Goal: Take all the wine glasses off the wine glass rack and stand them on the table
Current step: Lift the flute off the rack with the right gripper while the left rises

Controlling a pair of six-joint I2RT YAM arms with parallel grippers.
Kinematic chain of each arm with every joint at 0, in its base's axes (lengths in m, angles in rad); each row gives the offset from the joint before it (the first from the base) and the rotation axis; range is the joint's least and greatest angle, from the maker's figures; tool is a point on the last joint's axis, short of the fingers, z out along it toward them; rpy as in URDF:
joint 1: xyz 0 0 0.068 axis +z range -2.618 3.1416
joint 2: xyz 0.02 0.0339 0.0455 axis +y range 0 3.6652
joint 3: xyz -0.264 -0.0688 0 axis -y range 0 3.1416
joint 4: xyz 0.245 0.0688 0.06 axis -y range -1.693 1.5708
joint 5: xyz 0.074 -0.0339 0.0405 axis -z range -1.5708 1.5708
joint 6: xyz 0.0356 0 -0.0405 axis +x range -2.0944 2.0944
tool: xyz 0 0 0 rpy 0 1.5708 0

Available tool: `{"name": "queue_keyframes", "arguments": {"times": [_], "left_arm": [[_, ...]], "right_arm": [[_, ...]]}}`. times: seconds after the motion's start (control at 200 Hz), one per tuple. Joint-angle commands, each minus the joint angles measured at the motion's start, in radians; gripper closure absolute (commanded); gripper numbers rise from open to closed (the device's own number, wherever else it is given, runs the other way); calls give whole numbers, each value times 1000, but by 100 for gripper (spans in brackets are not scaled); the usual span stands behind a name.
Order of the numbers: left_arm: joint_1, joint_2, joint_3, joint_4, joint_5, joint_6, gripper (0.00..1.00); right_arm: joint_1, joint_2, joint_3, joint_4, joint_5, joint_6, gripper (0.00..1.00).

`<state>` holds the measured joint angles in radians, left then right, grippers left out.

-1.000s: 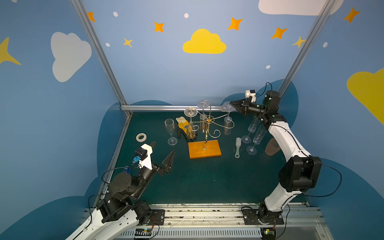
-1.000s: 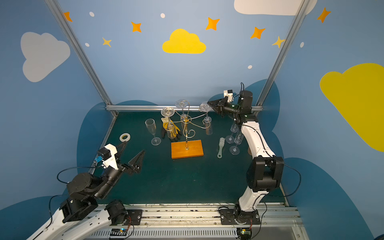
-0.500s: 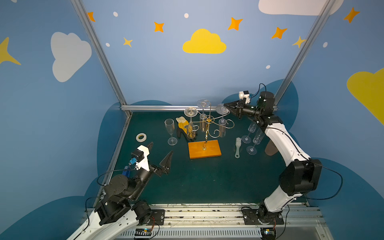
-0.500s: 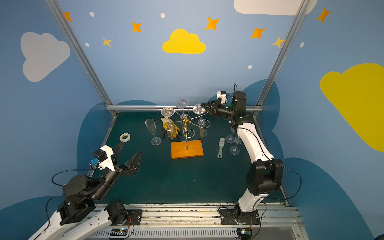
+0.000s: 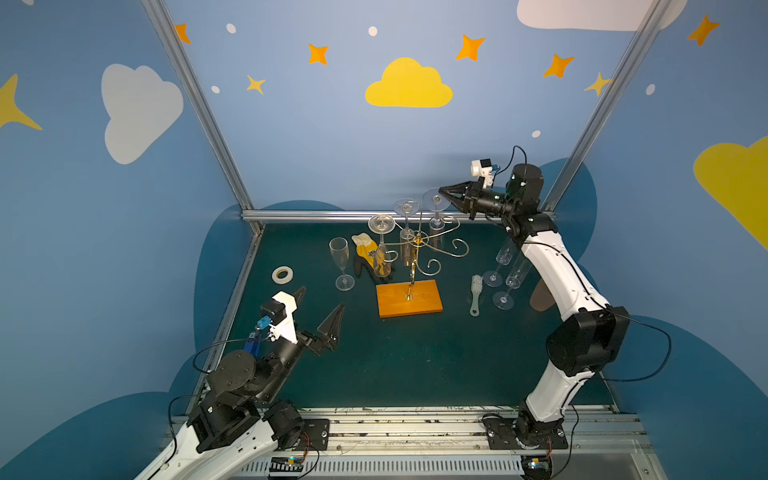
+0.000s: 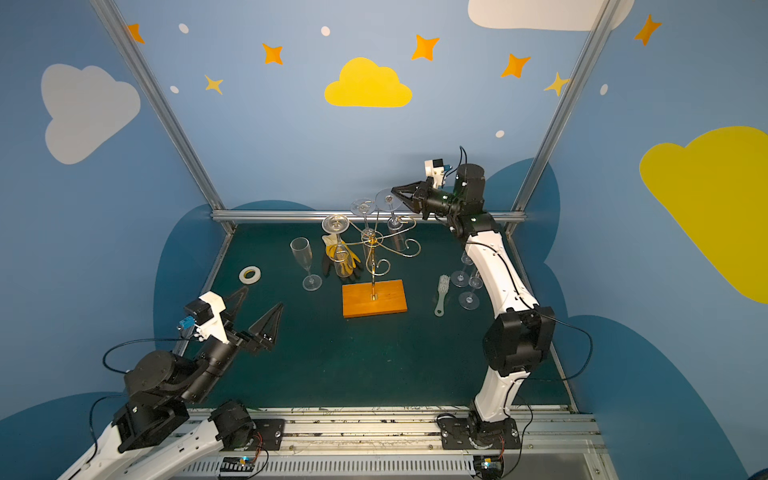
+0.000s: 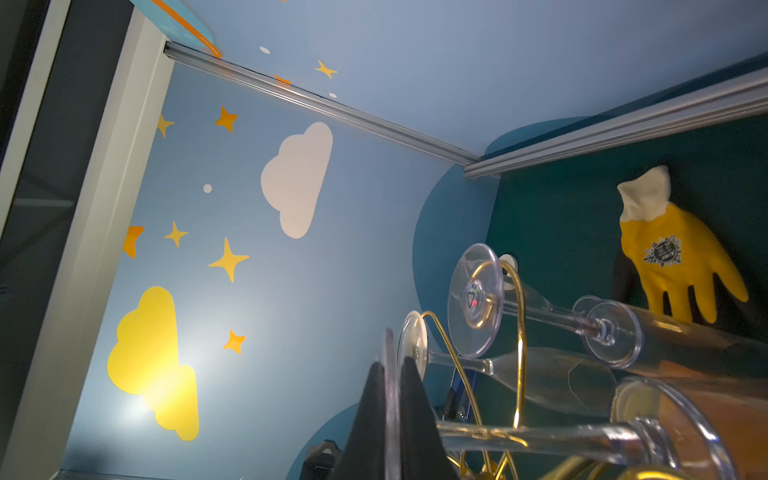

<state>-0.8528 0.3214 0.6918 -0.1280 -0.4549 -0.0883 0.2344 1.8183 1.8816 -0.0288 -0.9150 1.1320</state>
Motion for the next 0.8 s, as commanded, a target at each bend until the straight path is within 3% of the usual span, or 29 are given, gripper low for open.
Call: {"name": "queue_keyframes", "arguments": {"times": [0.0,0.255,0.491,0.616,0.796], "left_arm": [[3,17,41,-17,-4,-57,1],[3,98,144,-40,79,-172,1],[13,286,374,-122,283,-223,1],[56,392,506,-180,434,-261,1],[181,456,573,-133,574,-374,1]], "right_arm": [[-14,31,74,8,5,-52,100],[-26,-5,78,90,20,-171,100],[-27,-157,-68,224,81,-330,100],[-27,-267,-168,311,115,-446,100],[-18,-429,-321,418,105,-622,100]]}}
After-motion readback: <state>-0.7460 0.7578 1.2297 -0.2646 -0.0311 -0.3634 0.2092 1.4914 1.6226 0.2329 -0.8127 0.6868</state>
